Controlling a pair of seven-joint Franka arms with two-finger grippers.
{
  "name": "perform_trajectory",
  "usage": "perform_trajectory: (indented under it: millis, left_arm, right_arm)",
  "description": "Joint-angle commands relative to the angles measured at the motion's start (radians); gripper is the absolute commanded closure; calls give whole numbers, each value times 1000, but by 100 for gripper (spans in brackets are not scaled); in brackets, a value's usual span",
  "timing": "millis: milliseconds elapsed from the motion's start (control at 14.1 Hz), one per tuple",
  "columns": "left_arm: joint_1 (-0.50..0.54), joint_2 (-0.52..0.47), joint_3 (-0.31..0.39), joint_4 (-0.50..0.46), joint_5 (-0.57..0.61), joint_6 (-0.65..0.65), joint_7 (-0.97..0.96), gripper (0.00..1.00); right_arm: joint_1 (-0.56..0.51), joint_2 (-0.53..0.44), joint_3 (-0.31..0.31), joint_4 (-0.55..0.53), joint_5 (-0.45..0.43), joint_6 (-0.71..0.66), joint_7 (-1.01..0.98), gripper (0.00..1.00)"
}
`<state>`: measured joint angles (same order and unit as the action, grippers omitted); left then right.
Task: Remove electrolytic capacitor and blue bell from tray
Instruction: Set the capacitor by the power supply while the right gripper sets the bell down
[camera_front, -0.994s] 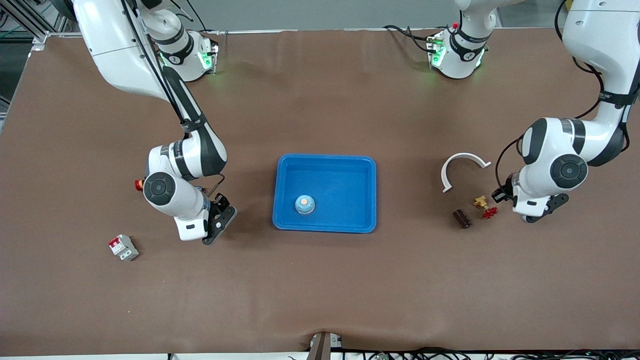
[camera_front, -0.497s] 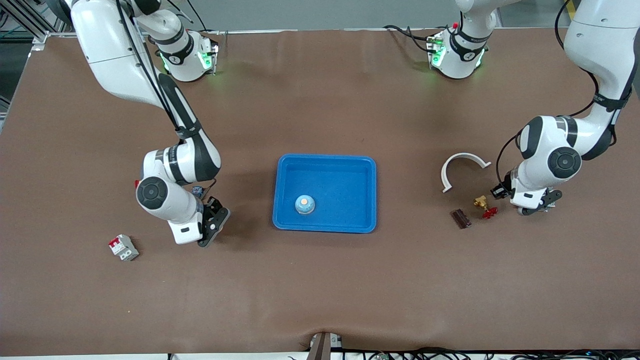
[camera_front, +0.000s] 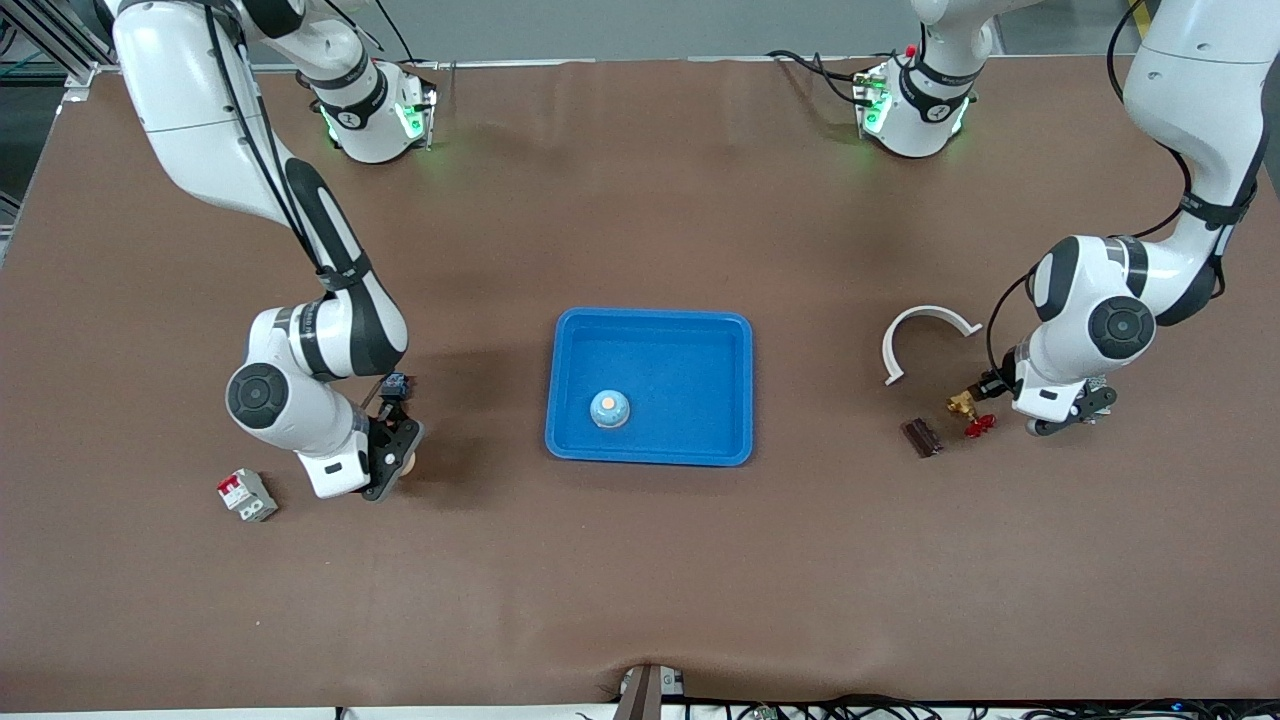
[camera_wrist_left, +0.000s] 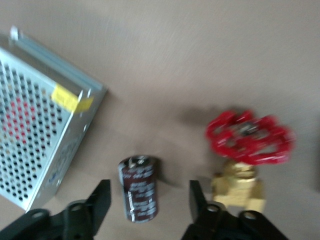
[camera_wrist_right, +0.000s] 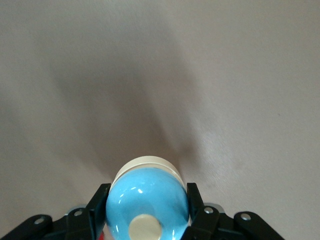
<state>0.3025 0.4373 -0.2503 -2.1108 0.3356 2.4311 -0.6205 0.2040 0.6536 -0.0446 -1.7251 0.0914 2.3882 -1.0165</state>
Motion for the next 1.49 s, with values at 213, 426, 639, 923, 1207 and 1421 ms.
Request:
perform_trajectory:
  millis: [213, 426, 639, 923, 1207, 1421]
  left_arm:
    - [0, -29, -86, 182, 28, -171, 22, 0]
    - [-12, -28, -87, 210, 28, -175, 48, 0]
    - [-69, -25, -89, 250, 25, -223, 44, 0]
    - [-109, -26, -95, 317, 17, -310, 44, 0]
    - [-112, -31, -130, 322, 14, -326, 38, 0]
    - [-111, -31, -155, 339, 14, -330, 41, 0]
  right_arm:
    - [-90, 26, 18, 35, -13, 3, -135, 51]
    - [-124, 52, 19, 50, -9, 5, -200, 53]
    - [-147, 72, 19, 59, -9, 6, -241, 53]
    - [-166, 90, 19, 82, -13, 8, -274, 53]
    - [-166, 95, 19, 82, -10, 16, -280, 53]
    - [-167, 98, 19, 82, -10, 26, -280, 53]
